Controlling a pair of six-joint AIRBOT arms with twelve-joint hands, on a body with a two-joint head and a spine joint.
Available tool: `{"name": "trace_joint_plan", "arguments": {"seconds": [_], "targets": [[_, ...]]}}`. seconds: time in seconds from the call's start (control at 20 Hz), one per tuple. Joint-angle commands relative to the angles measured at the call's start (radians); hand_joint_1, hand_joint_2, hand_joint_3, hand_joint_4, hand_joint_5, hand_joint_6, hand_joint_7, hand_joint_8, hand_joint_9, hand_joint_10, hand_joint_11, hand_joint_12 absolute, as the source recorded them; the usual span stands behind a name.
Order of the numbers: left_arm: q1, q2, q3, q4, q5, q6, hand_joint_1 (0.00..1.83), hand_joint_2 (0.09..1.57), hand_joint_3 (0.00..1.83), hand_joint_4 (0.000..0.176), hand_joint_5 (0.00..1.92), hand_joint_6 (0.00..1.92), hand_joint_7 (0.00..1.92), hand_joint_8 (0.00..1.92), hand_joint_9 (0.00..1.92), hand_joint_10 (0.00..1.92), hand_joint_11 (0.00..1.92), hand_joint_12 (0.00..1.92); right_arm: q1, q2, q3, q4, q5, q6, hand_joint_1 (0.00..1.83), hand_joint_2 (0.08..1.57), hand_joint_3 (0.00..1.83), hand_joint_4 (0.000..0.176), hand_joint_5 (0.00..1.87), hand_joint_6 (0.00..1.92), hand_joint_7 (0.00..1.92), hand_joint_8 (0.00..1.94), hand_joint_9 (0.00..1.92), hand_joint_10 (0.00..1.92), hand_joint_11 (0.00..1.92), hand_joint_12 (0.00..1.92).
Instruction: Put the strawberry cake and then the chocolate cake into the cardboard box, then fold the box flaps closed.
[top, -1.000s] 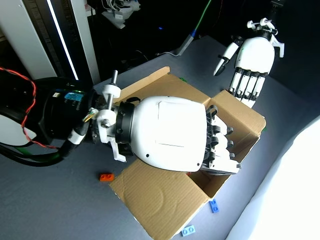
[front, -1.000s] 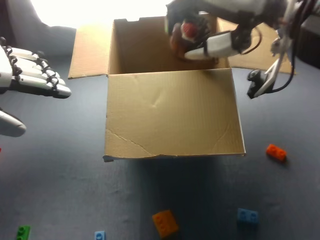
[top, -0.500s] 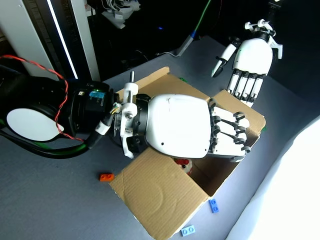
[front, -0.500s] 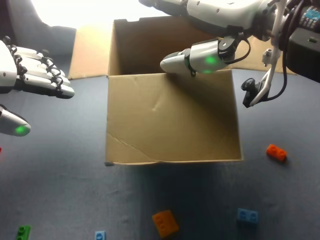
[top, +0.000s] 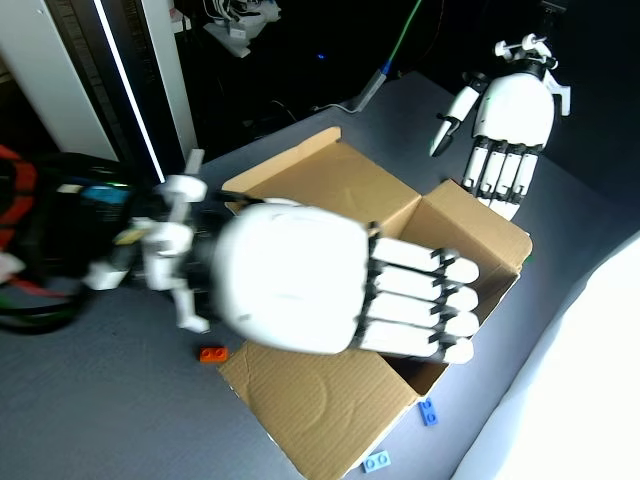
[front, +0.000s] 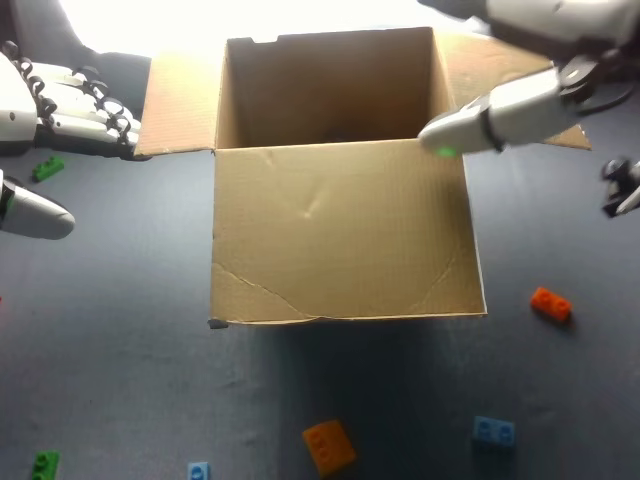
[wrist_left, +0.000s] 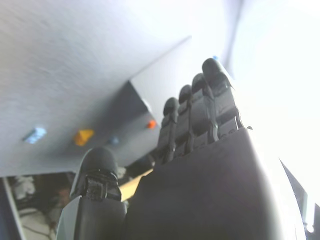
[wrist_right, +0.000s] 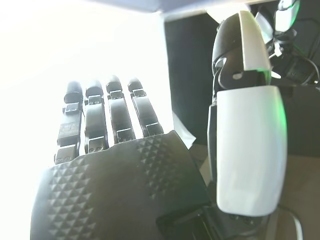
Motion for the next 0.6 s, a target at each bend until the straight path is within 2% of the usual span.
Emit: {"name": "trace_joint_plan", "arguments": {"seconds": [0.0,0.2,0.3,0.4,0.55], "targets": [[-0.014,0.006,0.001,-0.076,0.008,0.001,0.00,1.32,0.00,0.013,0.09,0.00,0.12,0.00,0.12,0.01,0.00,0.56,0.028,0.032,-0.007,0.016,0.100,0.002,0.34,1.02,0.01,0.000,0.02,0.00,0.10,0.00,0.09,0.00,0.00,0.30],[-0.039,0.005,0.000,-0.084,0.012,0.001,0.00,1.32,0.00,0.000,0.09,0.00,0.14,0.01,0.13,0.01,0.00,0.60,0.072,0.144,-0.055,0.032,0.052,-0.004,0.22,1.07,0.01,0.000,0.06,0.01,0.12,0.00,0.14,0.01,0.00,0.41],[-0.060,0.005,-0.002,-0.084,0.013,0.000,0.00,1.31,0.00,0.002,0.10,0.00,0.13,0.00,0.13,0.00,0.00,0.57,0.075,0.196,-0.067,0.031,0.029,-0.006,0.11,1.10,0.01,0.000,0.07,0.00,0.14,0.00,0.14,0.01,0.00,0.38],[-0.089,0.006,-0.005,-0.081,0.013,-0.004,0.00,1.30,0.00,0.012,0.08,0.00,0.10,0.00,0.12,0.00,0.00,0.54,0.057,0.234,-0.066,0.036,0.008,-0.008,0.04,1.13,0.01,0.000,0.08,0.00,0.14,0.00,0.13,0.00,0.00,0.43],[-0.142,0.006,-0.006,-0.061,0.012,-0.018,0.00,1.30,0.00,0.010,0.11,0.01,0.14,0.01,0.16,0.01,0.00,0.60,-0.002,0.282,-0.066,0.090,0.011,-0.008,0.00,1.16,0.01,0.000,0.07,0.00,0.12,0.00,0.13,0.00,0.00,0.43]]}}
